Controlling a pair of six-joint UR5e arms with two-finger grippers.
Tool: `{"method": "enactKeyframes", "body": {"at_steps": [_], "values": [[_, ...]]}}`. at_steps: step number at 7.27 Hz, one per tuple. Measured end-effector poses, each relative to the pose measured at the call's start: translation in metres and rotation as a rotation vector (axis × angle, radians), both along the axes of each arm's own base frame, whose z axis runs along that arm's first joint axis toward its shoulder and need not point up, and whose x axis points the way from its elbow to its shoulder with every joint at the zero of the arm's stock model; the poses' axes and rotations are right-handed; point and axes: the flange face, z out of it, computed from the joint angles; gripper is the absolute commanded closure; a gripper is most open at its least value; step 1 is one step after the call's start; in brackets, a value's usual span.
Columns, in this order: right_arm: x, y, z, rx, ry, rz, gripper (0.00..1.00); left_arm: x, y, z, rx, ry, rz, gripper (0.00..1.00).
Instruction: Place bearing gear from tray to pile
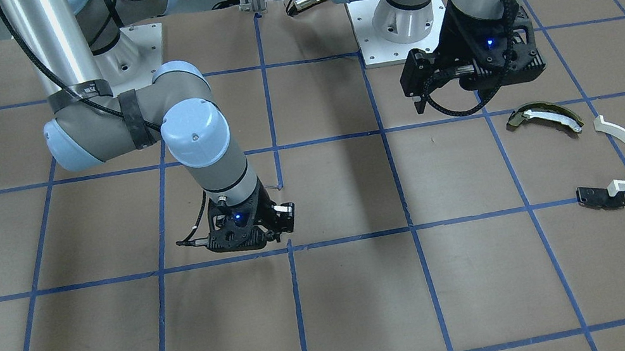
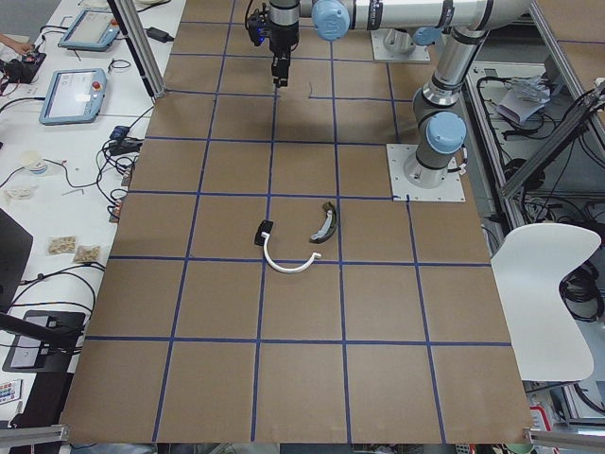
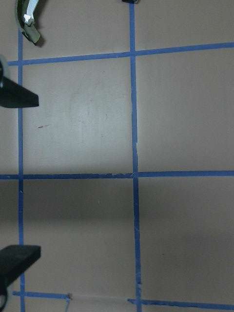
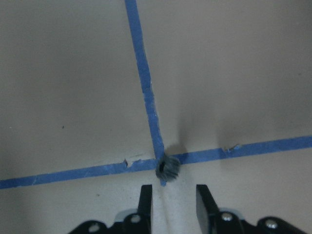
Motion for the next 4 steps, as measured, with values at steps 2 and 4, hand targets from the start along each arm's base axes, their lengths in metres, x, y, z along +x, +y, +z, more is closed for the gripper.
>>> {"method": "enactKeyframes", "body": {"at_steps": [2,4], "values": [[-0.015,-0.011,0.005,-0.029,0.003,0.026,0.0,-0.003,-0.012,-0.011,-0.025,0.038,0.014,0.0],[-0.111,-0.051,0.026,-0.097,0.027,0.075,0.0,-0.011,-0.032,-0.027,-0.066,0.056,0.015,0.0]]}}
